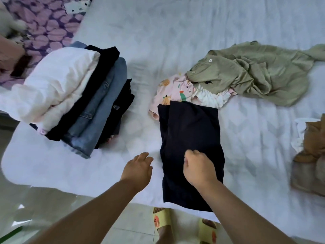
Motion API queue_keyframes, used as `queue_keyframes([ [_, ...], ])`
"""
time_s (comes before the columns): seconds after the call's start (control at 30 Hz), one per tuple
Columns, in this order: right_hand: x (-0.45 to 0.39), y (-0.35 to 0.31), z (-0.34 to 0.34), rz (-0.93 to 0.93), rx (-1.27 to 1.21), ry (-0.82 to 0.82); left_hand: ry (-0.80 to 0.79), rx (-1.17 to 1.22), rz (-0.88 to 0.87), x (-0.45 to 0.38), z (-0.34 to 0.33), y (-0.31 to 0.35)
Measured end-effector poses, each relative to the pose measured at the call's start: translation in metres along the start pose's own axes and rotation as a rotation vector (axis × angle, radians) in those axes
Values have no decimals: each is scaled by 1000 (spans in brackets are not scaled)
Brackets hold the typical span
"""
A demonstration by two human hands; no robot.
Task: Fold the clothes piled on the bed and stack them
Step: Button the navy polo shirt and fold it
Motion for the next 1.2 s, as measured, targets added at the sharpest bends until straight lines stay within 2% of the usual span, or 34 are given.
queue_keyframes([
  [0.1,21,12,-28,9,60,-231,26,71,-7,-6,0,13],
  [0.17,27,13,-38,46,7,-277,55,127,-27,-9,4,25],
  [0.33,9,30,-13,9,-125,-39,168,213,-66,-29,21,53],
  [0.47,-15,61,19,-74,-162,201,243,154,-118,-56,42,80],
  [0.57,-38,85,35,-88,-163,262,339,212,-83,-84,67,97],
  [0.7,-65,101,38,-65,-134,179,354,263,127,-126,88,105],
  [0.8,-78,101,28,-9,-163,113,320,361,157,-143,91,101],
  [0.9,-82,105,10,-25,-150,-15,342,512,201,-147,100,77],
  [1.0,-85,111,-4,-52,-108,-106,370,587,332,-146,104,42],
  [1.1,-88,110,-5,-37,-126,-97,331,653,416,-144,89,30],
  [1.2,-82,110,-5,-35,-184,-31,453,607,314,-125,75,49],
])
Point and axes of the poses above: each hand's wrist, its own x-axis away from the middle knuckle, its own z-axis out of the back of the hand, y = z × x, the point moved 5 cm from there along -x, towards the middle knuckle, and after that the axes turned 13 degrees about z, right-handed, at the moved point
